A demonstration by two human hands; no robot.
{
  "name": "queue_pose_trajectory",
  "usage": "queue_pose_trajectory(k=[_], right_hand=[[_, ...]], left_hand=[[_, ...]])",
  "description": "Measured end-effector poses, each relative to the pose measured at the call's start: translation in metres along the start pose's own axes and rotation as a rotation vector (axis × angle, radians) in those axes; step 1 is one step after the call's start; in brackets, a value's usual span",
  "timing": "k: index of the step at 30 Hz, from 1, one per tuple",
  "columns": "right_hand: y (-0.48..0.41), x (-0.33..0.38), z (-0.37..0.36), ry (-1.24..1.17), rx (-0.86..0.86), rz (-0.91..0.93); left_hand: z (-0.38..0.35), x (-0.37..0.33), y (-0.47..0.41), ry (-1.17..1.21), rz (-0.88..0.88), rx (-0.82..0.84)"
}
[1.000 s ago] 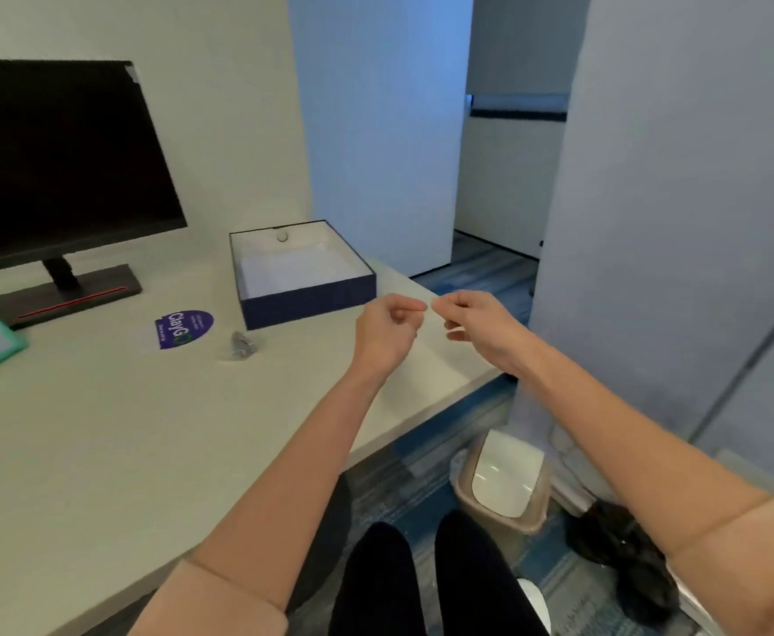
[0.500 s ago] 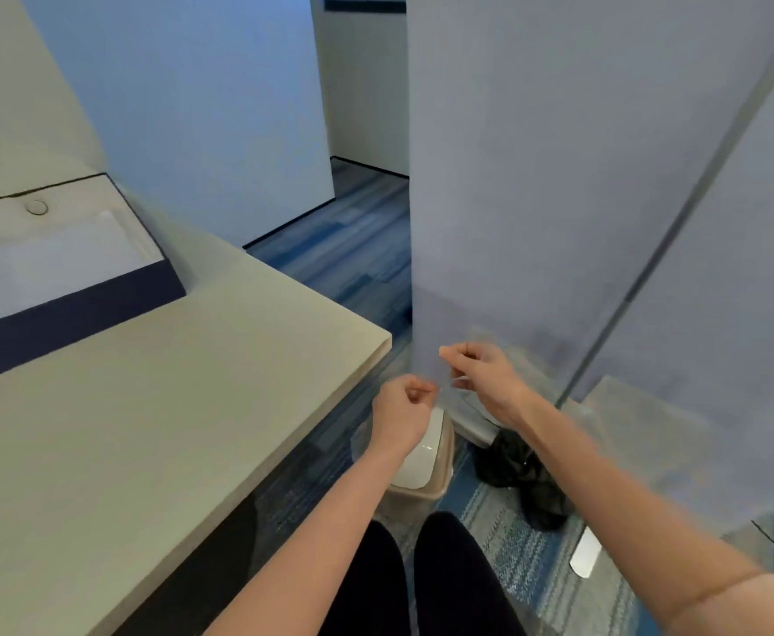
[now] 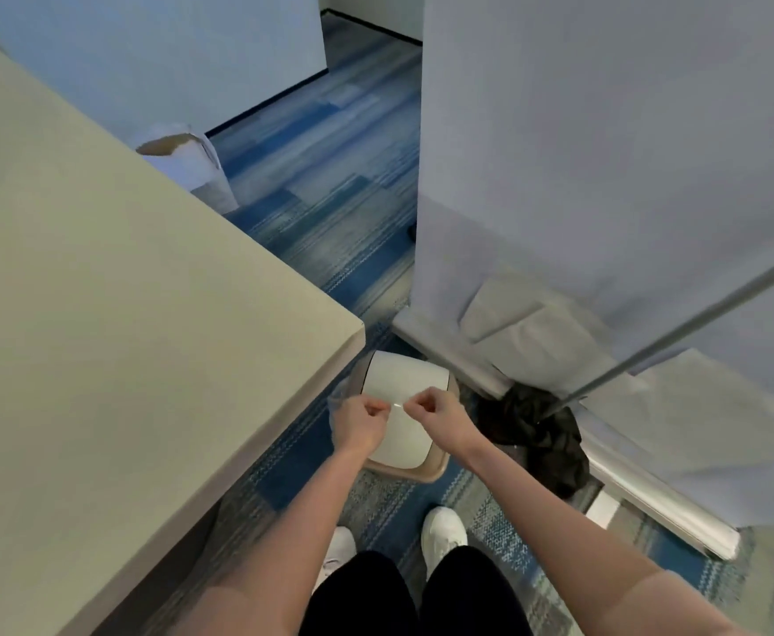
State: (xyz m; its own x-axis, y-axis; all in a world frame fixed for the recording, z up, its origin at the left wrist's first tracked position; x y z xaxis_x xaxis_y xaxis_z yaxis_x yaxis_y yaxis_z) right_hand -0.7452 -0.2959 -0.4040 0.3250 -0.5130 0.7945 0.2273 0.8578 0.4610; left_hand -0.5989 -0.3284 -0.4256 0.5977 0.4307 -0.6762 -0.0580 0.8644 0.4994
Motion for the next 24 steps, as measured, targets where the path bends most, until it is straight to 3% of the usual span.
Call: queue_pose_trajectory(k=[9,16,24], right_hand=[[-0.036,-0.009,-0.033,0.566,0.125,0.184],[-0.032,-0.004,-0.043,0.918,0.049,0.314],[-0.03,-0.001,-0.049,1.073,0.003,0.341]], left_hand=[[-0.027,0.006,-0.035,-0.123,-0.161,0.056],[-0.03,0.003,-0.037,-0.345,-0.316,0.074],[-0.026,-0.008,-0.039,-0.535,-0.428,0.073]])
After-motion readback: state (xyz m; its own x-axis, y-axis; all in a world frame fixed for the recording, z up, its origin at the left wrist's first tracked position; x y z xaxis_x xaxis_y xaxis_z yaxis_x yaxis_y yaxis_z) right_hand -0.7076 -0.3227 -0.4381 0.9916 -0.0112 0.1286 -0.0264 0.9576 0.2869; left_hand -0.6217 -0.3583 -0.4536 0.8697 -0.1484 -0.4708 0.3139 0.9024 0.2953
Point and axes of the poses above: each hand's wrist, its own y-axis away from the middle knuckle, its own z-axis out of the back of the hand, x = y × z, the point moved 8 cm from there along -y, towards the middle knuckle, and after that the axes turned 4 degrees about -x, right-handed, at the moved point
